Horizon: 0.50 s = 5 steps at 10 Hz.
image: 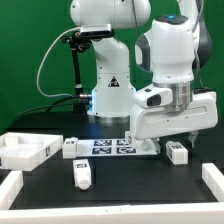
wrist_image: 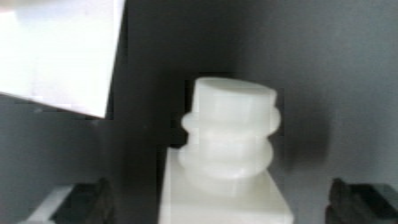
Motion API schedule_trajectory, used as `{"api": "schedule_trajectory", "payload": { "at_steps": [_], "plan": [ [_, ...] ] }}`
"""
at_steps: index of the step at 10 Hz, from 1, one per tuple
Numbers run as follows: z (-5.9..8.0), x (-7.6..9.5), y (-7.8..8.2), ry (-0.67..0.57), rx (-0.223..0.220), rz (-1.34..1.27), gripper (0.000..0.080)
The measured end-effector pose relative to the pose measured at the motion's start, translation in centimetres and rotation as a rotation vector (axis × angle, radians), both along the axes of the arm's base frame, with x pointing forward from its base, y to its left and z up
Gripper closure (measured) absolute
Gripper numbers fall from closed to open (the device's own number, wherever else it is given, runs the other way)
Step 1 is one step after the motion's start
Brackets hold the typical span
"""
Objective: Assemble one leg
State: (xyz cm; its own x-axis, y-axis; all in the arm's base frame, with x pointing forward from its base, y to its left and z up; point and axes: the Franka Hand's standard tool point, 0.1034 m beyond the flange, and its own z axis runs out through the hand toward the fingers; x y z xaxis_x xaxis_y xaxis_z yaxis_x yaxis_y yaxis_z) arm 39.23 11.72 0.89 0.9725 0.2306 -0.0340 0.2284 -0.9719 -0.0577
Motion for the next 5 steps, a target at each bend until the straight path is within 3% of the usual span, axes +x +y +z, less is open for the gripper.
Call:
{"api": "schedule_trajectory", "payload": {
  "at_steps": [1,2,3,4,5],
  "plan": [
    [2.7,-0.3,-0.8,0.056,-0.006,0.004,0.0164],
    [5.9,-0.3,-2.0,0.064,-0.006,0.031,0.0164],
    [8.5,0.3,-4.4,0.052,0.004,0.093,0.0154],
    [8.9,1.2,-7.5,0.028,0.014,0.152,0.0151],
    [7.9,1.5,-9.6,0.016,0.023,0.192,0.0151]
  ]
}}
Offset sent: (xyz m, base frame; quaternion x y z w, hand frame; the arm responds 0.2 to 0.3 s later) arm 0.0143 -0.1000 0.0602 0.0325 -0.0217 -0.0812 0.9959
